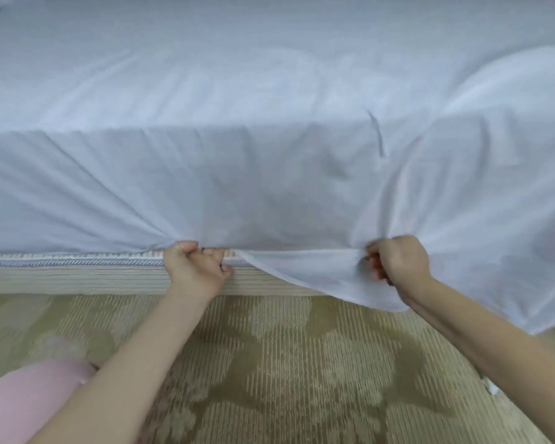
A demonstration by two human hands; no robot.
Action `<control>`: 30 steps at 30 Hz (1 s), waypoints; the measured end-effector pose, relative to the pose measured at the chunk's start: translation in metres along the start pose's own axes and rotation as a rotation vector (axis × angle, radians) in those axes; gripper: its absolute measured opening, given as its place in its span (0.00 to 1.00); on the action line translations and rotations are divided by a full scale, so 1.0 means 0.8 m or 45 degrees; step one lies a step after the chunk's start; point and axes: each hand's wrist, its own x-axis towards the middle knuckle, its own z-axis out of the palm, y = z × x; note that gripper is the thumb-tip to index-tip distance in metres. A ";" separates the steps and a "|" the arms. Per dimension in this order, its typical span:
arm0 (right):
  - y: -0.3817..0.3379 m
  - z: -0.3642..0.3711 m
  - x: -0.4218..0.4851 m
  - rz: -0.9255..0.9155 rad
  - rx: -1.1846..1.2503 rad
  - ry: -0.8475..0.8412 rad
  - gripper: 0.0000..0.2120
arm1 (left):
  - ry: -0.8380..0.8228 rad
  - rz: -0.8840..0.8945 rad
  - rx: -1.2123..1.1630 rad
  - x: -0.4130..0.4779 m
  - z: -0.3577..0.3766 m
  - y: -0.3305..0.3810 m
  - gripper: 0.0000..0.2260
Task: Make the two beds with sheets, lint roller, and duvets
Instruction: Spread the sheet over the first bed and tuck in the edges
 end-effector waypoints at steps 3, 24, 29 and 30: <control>0.027 -0.021 0.014 -0.395 -0.399 -0.029 0.18 | 0.141 0.192 -0.105 -0.004 0.026 -0.036 0.03; 0.058 -0.040 0.048 -1.071 -0.922 0.125 0.30 | 0.334 0.178 -0.306 -0.031 0.069 -0.077 0.20; 0.054 -0.047 0.040 -1.142 -1.066 0.224 0.31 | 0.195 0.136 -0.457 -0.027 0.072 -0.082 0.15; 0.058 -0.045 0.042 -1.151 -1.095 0.260 0.27 | 0.162 0.122 -0.499 -0.022 0.071 -0.083 0.16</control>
